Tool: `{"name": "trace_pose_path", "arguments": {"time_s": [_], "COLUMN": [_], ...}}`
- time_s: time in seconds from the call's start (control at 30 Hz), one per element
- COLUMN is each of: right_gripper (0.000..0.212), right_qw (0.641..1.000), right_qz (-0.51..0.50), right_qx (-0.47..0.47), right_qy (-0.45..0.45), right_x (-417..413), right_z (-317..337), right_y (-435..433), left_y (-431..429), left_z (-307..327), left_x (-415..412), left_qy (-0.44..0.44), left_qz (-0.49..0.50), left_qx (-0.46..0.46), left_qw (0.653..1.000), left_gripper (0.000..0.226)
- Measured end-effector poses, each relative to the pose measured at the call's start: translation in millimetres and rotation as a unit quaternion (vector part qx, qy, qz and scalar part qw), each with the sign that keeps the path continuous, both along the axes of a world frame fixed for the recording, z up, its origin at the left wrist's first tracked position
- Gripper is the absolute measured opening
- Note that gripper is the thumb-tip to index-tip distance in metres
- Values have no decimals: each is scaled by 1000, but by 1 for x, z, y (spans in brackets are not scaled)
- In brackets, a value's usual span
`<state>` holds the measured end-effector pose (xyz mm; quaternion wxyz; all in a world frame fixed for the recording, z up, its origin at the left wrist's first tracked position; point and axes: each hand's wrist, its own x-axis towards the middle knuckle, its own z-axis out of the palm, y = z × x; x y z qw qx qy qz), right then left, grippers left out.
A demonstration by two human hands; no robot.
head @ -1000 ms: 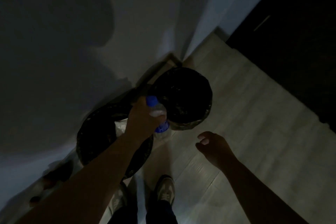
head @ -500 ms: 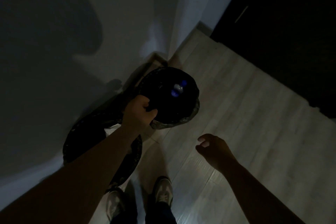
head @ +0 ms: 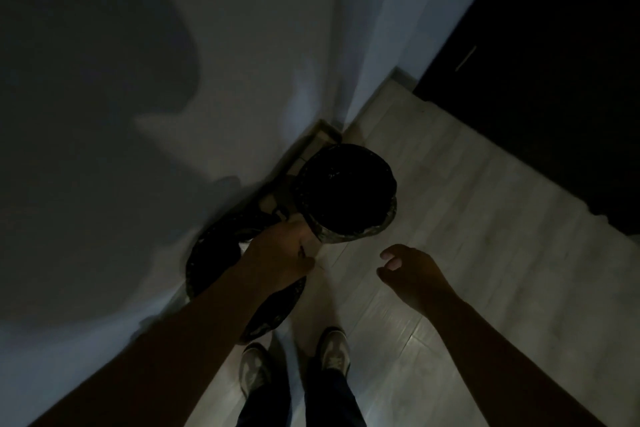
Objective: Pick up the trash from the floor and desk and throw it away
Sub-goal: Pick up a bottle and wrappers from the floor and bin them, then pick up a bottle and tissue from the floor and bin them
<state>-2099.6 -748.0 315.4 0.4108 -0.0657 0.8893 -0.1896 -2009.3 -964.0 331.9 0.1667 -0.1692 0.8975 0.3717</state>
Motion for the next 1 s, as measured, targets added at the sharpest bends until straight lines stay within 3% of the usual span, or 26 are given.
{"name": "trace_pose_path", "arguments": {"time_s": [0.1,0.27,0.5,0.67,0.77,1.0], "right_gripper": [36,41,45,40,41,43], "right_qw": [998,989,966,927,918,883], "right_qz": [54,117,221,342,364,438], "right_qx": [-2,-26,-52,-69,-90,-125], "right_qy": [32,92,120,135,131,110], "right_x": [16,44,84,105,107,94], "right_z": [49,142,252,313,344,385], "right_y": [-14,-35,-65,-85,-91,-83], "left_y": [-6,-24,-36,-33,-25,19], "left_z": [52,136,233,286,314,363], "left_x": [22,59,115,153,174,192], "left_qy": [69,32,4,-65,-87,-79], "left_qz": [-16,-7,24,55,110,261], "left_qx": [15,14,-27,-58,-62,-63], "left_qw": [997,999,999,995,988,960], "left_gripper": [20,66,40,50,55,43]}}
